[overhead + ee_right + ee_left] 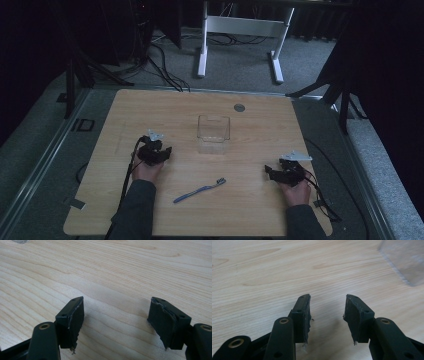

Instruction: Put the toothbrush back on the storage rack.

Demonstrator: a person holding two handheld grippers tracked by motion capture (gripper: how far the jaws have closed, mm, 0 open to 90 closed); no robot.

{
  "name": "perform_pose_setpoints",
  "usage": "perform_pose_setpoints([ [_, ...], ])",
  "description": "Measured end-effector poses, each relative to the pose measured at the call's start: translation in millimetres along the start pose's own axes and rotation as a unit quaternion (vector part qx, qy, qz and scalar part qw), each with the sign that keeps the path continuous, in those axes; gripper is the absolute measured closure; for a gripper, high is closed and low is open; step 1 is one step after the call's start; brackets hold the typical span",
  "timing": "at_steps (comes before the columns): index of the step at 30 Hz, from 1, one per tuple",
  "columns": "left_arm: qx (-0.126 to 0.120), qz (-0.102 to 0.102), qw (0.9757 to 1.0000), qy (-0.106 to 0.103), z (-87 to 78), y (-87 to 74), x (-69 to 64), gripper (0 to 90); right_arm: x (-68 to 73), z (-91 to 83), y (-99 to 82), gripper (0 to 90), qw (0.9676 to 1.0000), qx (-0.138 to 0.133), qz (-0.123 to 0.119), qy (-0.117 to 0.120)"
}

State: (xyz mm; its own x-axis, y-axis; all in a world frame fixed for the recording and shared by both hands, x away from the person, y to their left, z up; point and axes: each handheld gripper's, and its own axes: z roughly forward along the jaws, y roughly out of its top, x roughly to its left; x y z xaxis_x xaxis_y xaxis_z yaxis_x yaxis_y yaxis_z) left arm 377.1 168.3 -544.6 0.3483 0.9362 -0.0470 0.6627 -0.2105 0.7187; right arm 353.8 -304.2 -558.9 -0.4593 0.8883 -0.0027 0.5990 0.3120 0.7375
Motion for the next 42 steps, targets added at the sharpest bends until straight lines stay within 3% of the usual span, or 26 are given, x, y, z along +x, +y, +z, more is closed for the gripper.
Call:
perform_pose_setpoints([
  [10, -0.016, 0.027, 0.999, -0.031, -28.0, 14.3, -11.7, 55.4, 0.1, 0.0, 0.0, 28.4, 1.0, 0.0, 0.0, 0.0],
  [19, -0.025, 0.02, 0.9978, -0.058, -44.0, 20.7, -18.2, 55.9, 0.1, -0.1, 0.0, 28.4, 1.0, 0.0, 0.0, 0.0],
  [23, -0.031, 0.015, 0.9974, -0.064, -48.4, 25.2, -21.0, 55.9, 0.1, -0.1, 0.0, 28.4, 1.0, 0.0, 0.0, 0.0],
  [28, -0.036, 0.024, 0.9967, -0.069, -55.5, 33.6, -29.3, 55.7, 0.1, 0.0, 0.0, 28.4, 1.0, 0.0, 0.0, 0.0],
  [42, -0.023, 0.046, 0.9952, -0.084, -67.4, 50.5, -49.3, 55.6, 0.1, 0.0, 0.0, 28.4, 1.0, -0.001, 0.0, 0.0],
])
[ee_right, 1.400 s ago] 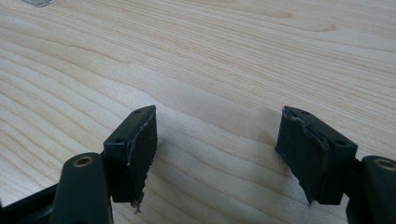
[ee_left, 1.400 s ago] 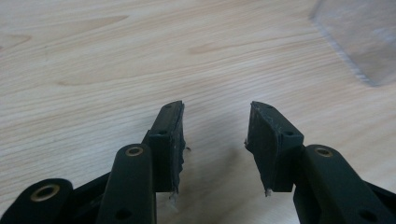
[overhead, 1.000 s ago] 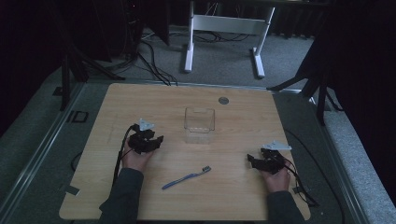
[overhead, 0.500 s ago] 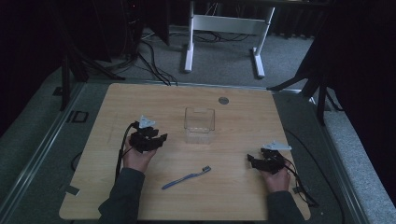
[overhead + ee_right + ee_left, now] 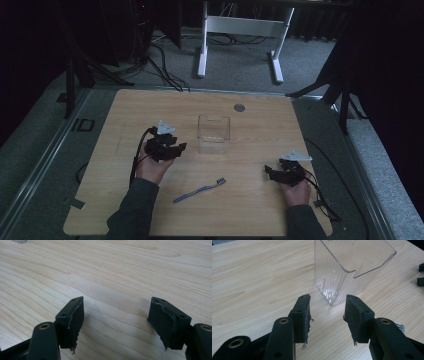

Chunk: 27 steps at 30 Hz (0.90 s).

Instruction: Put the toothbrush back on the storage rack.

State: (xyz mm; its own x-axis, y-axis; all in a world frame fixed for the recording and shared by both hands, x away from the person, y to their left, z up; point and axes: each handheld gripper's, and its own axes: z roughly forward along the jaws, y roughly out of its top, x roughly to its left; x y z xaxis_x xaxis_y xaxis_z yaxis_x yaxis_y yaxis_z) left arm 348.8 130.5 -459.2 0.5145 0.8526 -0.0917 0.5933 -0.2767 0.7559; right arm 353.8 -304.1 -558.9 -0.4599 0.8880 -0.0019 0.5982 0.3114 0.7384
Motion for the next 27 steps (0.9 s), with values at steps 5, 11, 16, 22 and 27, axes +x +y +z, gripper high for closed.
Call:
perform_pose_setpoints([
  [5, 0.002, 0.002, 1.0, -0.005, -2.1, 1.5, -2.3, 55.8, 0.1, 0.6, 0.6, 28.4, 1.0, 0.0, 0.001, 0.0],
  [11, 0.007, 0.013, 0.9999, -0.006, -5.8, 3.9, -7.2, 56.0, 0.0, 1.0, 0.9, 28.4, 1.0, 0.0, 0.0, 0.0],
  [16, 0.012, 0.024, 0.9996, -0.009, -8.3, 6.2, -12.5, 56.0, 0.0, 1.0, 0.9, 28.4, 1.0, 0.0, 0.0, 0.0],
  [22, 0.019, 0.034, 0.9992, -0.012, -14.3, 11.9, -17.3, 56.0, 0.1, 1.0, 1.0, 28.4, 1.0, 0.0, 0.0, 0.0],
  [27, 0.028, 0.042, 0.9986, -0.015, -15.6, 14.9, -22.0, 56.0, 0.1, 1.0, 1.0, 28.4, 1.0, 0.001, 0.0, 0.0],
])
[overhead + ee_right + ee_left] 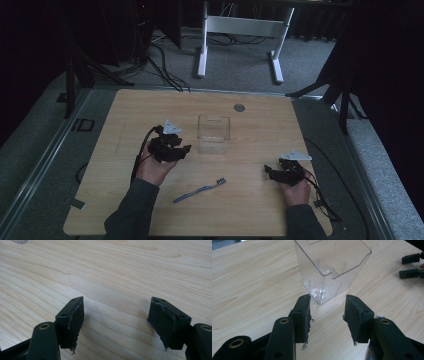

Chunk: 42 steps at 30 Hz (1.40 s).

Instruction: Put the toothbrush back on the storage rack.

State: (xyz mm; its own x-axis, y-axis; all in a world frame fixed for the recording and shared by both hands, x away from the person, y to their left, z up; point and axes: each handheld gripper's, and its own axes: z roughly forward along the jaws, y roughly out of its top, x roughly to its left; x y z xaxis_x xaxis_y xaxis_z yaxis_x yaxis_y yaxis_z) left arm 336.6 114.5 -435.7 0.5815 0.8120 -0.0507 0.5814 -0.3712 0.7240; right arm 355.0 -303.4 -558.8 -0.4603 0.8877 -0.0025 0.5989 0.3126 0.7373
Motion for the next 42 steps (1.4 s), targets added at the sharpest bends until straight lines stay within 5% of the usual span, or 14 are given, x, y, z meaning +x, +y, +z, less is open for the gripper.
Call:
perform_pose_setpoints([
  [22, 0.032, 0.031, 0.9989, -0.016, -1.7, 5.5, -11.5, 56.9, -0.2, 0.1, 0.0, 28.4, 1.0, -0.001, -0.001, 0.0],
  [42, 0.066, 0.069, 0.9946, -0.042, 4.7, 6.3, -24.0, 59.3, -0.1, 0.0, 0.0, 28.4, 1.0, 0.0, -0.001, 0.0],
])
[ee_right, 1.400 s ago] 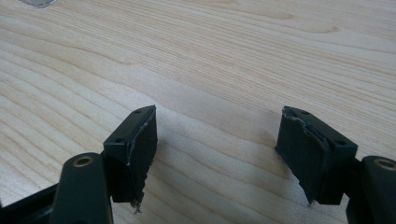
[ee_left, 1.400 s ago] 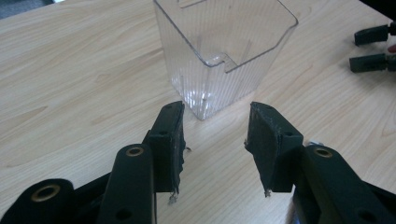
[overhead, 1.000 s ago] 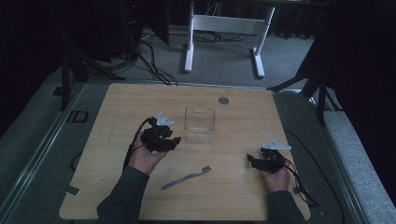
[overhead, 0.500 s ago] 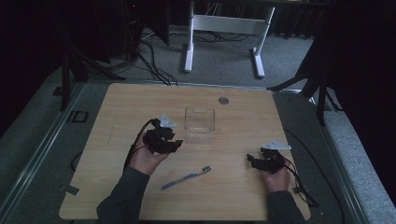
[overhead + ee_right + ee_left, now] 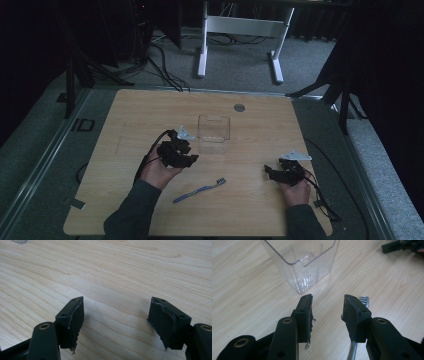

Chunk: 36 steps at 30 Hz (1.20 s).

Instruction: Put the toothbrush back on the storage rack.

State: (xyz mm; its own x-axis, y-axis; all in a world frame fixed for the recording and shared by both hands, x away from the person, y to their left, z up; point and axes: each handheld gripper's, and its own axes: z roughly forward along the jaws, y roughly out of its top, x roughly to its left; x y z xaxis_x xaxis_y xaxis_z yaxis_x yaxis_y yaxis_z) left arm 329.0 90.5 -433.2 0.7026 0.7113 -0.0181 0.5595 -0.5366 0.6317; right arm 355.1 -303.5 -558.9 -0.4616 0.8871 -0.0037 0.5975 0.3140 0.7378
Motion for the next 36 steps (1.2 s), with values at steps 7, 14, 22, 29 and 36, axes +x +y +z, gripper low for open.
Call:
perform_pose_setpoints([
  [7, 0.014, 0.015, 0.9998, -0.008, 3.4, 1.3, -5.8, 59.3, 0.1, 0.0, 0.0, 28.4, 1.0, 0.0, 0.001, 0.0],
  [14, 0.02, 0.012, 0.9996, -0.016, 5.8, 1.5, -5.7, 60.4, 0.2, 0.0, 0.0, 28.4, 1.0, 0.0, 0.001, 0.0],
  [22, 0.036, 0.016, 0.999, -0.022, 11.3, 1.3, -7.0, 60.3, 0.1, -0.1, 0.0, 28.4, 1.0, 0.001, 0.001, 0.0],
  [29, 0.05, 0.021, 0.9982, -0.026, 16.1, 1.3, -8.7, 60.2, 0.2, 0.0, 0.0, 28.4, 1.0, 0.0, 0.001, 0.0],
  [36, 0.06, 0.026, 0.9974, -0.029, 19.4, 1.5, -10.8, 60.2, 0.2, 0.0, 0.0, 28.4, 1.0, 0.0, 0.002, 0.0],
])
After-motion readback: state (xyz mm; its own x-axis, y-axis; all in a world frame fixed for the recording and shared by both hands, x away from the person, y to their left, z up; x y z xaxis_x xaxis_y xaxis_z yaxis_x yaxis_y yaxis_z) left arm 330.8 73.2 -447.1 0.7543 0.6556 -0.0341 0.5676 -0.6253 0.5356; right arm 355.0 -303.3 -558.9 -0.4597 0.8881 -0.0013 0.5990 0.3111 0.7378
